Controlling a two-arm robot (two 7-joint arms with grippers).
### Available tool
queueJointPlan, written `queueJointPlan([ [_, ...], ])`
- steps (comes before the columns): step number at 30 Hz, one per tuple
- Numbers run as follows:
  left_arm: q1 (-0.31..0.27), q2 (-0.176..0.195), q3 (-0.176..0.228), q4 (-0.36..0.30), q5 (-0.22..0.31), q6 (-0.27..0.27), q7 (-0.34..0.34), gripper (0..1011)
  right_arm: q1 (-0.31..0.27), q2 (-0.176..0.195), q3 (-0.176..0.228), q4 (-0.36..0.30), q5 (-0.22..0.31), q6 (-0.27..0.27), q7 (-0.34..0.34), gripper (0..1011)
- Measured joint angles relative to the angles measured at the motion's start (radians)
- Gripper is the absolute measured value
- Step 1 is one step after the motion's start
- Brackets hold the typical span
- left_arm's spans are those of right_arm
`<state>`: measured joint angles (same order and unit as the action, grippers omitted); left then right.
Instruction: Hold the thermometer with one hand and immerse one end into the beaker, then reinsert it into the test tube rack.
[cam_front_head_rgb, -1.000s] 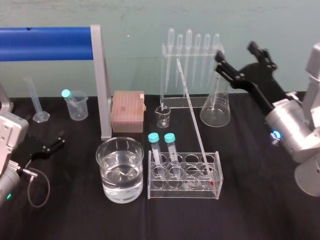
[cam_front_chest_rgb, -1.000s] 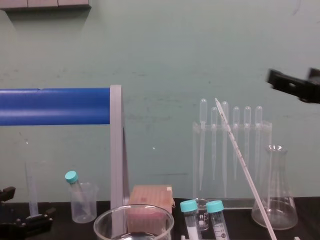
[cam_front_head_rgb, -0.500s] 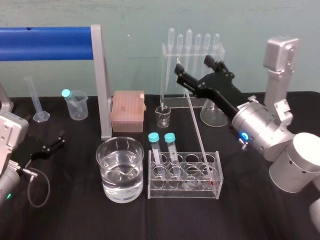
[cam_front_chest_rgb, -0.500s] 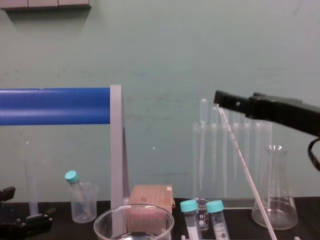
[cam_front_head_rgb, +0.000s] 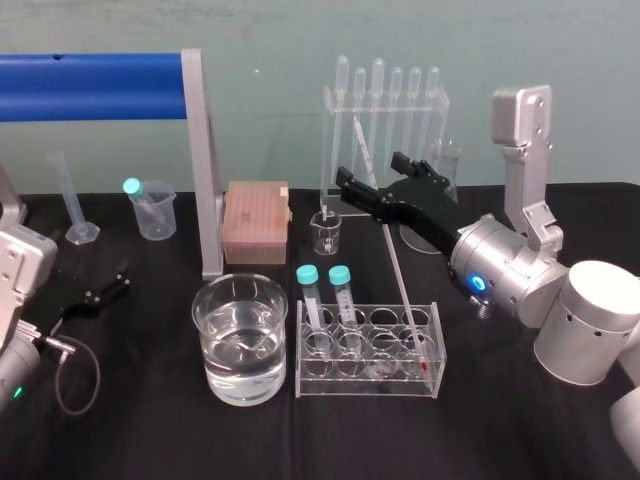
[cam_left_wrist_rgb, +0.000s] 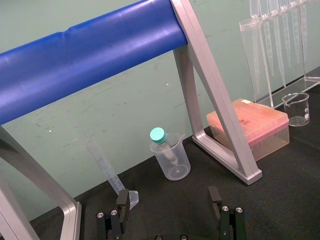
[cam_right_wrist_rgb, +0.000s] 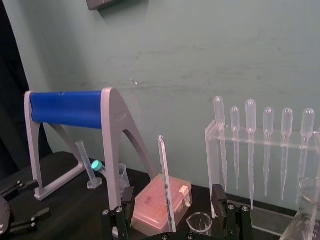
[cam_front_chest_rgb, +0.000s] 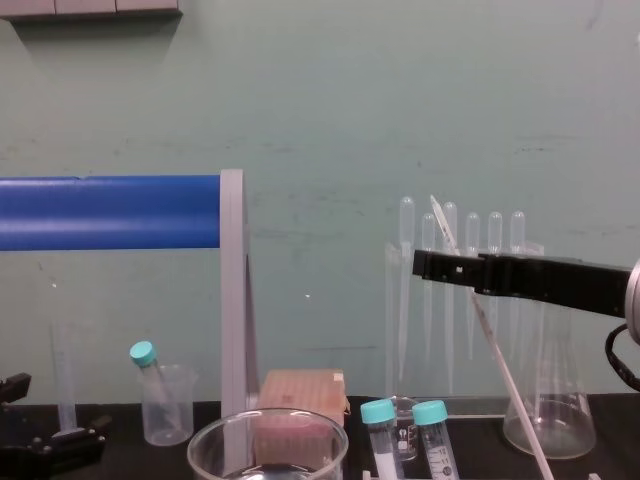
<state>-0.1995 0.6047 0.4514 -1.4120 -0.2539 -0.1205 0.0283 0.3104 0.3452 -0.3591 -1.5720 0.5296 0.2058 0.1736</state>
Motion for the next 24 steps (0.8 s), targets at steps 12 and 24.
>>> queueJointPlan([
  [12,0.0,0.0,0.0,0.0,0.0,0.0,0.0,1008,0.003,-0.012,0.013,0.014,-0.02,0.029,0.032,1000],
  [24,0.0,0.0,0.0,0.0,0.0,0.0,0.0,1008,0.015,-0.021,0.012,0.037,-0.048,0.059,0.051,1000],
])
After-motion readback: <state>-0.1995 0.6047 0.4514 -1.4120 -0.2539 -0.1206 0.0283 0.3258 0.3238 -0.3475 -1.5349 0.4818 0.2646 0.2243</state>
